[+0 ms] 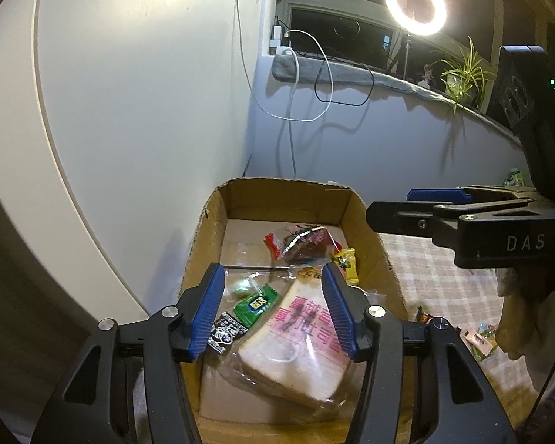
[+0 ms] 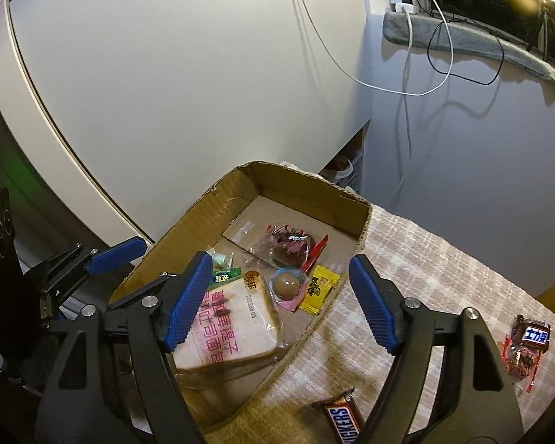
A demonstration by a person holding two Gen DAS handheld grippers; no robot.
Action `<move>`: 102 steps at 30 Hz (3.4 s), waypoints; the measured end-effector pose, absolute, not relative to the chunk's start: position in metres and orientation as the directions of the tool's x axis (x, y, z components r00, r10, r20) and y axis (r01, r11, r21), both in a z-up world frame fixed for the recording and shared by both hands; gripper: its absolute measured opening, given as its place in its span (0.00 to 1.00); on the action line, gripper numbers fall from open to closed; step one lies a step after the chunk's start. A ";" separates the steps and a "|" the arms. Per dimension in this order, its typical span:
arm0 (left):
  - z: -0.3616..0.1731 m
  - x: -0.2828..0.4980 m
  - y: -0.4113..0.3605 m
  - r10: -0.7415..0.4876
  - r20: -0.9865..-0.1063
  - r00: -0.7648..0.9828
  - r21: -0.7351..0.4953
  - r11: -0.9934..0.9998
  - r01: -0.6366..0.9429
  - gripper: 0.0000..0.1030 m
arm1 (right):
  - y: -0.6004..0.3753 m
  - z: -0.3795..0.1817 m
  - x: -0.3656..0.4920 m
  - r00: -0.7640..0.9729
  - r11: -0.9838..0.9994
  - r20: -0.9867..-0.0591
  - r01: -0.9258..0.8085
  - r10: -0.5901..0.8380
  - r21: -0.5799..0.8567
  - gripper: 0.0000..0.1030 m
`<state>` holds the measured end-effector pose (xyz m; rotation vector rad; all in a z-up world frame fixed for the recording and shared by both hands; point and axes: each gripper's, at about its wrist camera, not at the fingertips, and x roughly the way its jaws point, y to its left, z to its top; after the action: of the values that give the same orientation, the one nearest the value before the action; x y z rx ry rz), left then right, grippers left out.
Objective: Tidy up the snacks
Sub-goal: 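Open both tools to drop the green packet and cookie bag into the box, then move both tools back over the table toward the remaining snacks, then grasp the pink candy with the left tool while the right grasps the yellow pouch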
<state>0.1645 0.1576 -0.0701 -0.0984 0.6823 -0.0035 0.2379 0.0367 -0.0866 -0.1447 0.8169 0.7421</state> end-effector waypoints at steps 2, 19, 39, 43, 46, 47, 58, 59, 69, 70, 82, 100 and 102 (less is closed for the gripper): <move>-0.069 0.163 0.156 -0.037 -0.627 0.778 -0.090 0.996 -0.025 0.52 | 0.032 -0.083 0.235 0.462 0.747 -0.704 -0.648 0.539 0.148 0.77; -0.052 0.136 0.115 -0.102 -0.604 0.790 -0.095 0.994 0.056 0.52 | -0.039 -0.061 0.195 0.543 0.778 -0.671 -0.623 0.504 0.081 0.77; -0.068 0.116 0.024 -0.242 -0.646 0.724 -0.102 0.967 0.232 0.52 | -0.171 -0.117 0.159 0.498 0.870 -0.795 -0.487 0.347 0.075 0.67; -0.081 0.116 0.003 -0.270 -0.672 0.690 -0.107 0.957 0.270 0.47 | -0.189 -0.138 0.163 0.435 0.883 -0.817 -0.436 0.378 0.176 0.51; -0.090 0.116 -0.012 -0.297 -0.692 0.658 -0.113 0.945 0.308 0.40 | -0.192 -0.149 0.162 0.400 0.876 -0.819 -0.423 0.411 0.233 0.42; -0.093 0.116 -0.016 -0.306 -0.699 0.647 -0.117 0.941 0.318 0.38 | -0.192 -0.152 0.162 0.388 0.872 -0.819 -0.420 0.423 0.251 0.38; -0.125 0.130 -0.043 -0.351 -0.752 0.558 -0.162 0.919 0.360 0.36 | -0.181 -0.181 0.165 0.315 0.850 -0.826 -0.418 0.468 0.322 0.33; -0.126 0.131 -0.043 -0.350 -0.754 0.556 -0.161 0.919 0.360 0.36 | -0.179 -0.183 0.166 0.312 0.849 -0.827 -0.420 0.467 0.320 0.33; -0.136 0.143 -0.051 -0.350 -0.773 0.529 -0.159 0.915 0.372 0.34 | -0.171 -0.187 0.171 0.354 0.853 -0.830 -0.459 0.431 0.247 0.25; -0.137 0.145 -0.054 -0.351 -0.777 0.523 -0.158 0.912 0.378 0.34 | -0.172 -0.187 0.172 0.364 0.858 -0.832 -0.457 0.420 0.233 0.25; -0.148 0.168 -0.075 -0.336 -0.807 0.486 -0.150 0.912 0.382 0.34 | -0.207 -0.186 0.179 0.399 0.880 -0.826 -0.420 0.399 0.222 0.24; -0.149 0.192 -0.104 -0.253 -0.812 0.525 -0.024 0.915 0.403 0.36 | -0.224 -0.184 0.177 0.416 0.874 -0.810 -0.430 0.414 0.226 0.24; -0.149 0.192 -0.108 -0.250 -0.811 0.529 -0.008 0.908 0.418 0.31 | -0.227 -0.184 0.177 0.418 0.875 -0.809 -0.429 0.413 0.225 0.24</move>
<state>0.1916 -0.1084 -0.1491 0.1972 0.9324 -0.4022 0.1772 -0.2267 -0.1840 -0.0179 1.0095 0.5281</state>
